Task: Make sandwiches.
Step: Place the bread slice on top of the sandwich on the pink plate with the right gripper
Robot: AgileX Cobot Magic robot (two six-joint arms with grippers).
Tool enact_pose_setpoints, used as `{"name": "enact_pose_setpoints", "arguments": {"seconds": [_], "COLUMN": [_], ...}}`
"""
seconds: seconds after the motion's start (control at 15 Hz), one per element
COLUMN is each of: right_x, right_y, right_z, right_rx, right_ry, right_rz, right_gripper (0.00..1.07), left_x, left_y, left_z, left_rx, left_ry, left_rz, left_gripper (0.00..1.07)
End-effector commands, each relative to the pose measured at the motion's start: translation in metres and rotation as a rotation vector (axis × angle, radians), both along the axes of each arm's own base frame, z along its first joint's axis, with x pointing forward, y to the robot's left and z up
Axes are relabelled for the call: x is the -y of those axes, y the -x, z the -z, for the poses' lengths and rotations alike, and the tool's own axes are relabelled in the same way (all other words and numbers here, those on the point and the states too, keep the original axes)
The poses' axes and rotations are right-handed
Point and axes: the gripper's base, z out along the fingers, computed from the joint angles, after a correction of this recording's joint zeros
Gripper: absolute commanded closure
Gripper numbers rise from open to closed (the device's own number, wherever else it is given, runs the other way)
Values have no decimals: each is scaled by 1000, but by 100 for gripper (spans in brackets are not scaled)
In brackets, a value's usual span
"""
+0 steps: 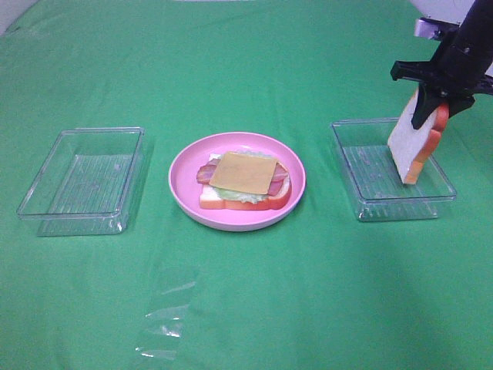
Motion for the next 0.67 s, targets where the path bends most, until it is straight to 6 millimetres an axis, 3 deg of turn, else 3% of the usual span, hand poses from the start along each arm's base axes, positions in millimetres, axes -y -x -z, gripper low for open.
{"name": "enact_pose_setpoints", "arguments": {"seconds": [0.07, 0.2, 0.53, 0.67], "right_x": [1, 0, -10, -20], "right_y": [9, 15, 33, 39], "right_z": [-11, -19, -92, -111], "right_rx": [-59, -94, 97, 175], "right_ry": [-1, -15, -103, -205], "right_rz": [2, -3, -39, -65], "right_gripper": [107, 107, 107, 107], "left_x": [0, 0, 0, 0], "left_y": [2, 2, 2, 2], "left_z": [1, 1, 1, 1], "left_rx": [20, 20, 20, 20], "left_ry": [2, 2, 2, 2], "left_rz": [-1, -1, -1, -1], "left_gripper": [9, 9, 9, 9]}}
